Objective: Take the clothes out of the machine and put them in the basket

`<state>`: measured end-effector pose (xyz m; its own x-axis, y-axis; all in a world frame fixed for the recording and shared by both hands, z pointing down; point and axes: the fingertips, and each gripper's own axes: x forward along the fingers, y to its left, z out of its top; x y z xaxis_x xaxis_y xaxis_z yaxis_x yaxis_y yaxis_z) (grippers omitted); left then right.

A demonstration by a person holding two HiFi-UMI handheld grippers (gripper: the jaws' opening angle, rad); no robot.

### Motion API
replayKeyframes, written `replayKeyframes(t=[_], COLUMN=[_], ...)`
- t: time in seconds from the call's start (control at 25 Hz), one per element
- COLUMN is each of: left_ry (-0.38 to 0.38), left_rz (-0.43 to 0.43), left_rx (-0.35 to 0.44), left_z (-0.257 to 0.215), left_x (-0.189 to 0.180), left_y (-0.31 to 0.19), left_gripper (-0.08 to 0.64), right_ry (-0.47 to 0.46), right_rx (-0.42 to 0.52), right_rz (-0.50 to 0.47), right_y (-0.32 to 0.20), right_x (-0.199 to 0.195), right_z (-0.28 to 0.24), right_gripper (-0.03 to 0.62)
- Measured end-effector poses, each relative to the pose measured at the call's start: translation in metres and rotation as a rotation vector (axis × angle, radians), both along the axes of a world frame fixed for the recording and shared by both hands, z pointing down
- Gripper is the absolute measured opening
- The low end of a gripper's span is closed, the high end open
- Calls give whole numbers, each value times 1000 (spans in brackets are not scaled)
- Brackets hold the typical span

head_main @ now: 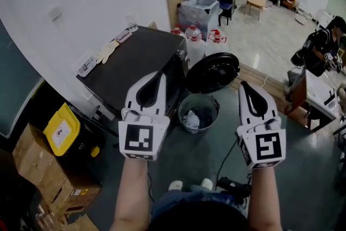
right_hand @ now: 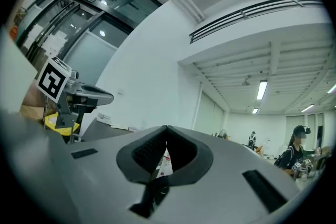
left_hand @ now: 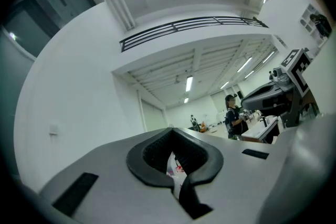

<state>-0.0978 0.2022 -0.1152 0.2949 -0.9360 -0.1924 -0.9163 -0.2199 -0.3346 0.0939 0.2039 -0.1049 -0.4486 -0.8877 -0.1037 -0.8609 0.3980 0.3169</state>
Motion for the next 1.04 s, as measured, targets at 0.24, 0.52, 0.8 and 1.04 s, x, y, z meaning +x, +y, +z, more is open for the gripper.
replayKeyframes(t=[0.24, 0.52, 0.8, 1.04], left_ry=[-9, 8, 2, -37], left_rz=[0, -16, -15, -28], left_rx=[6, 0, -3, 3], left_z=[0, -3, -9, -17], left_x=[-2, -15, -18, -30], left_y=[2, 4, 7, 5], left_gripper=[0, 0, -2, -2], right_ry=[0, 20, 51, 59], right_rx=[-16, -1, 4, 6], right_rz=[-27, -47, -43, -39], right_y=[0, -3, -5, -6], right_x=[-8, -15, -18, -27], right_z=[-1, -11, -18, -22], right_gripper=[0, 0, 0, 0])
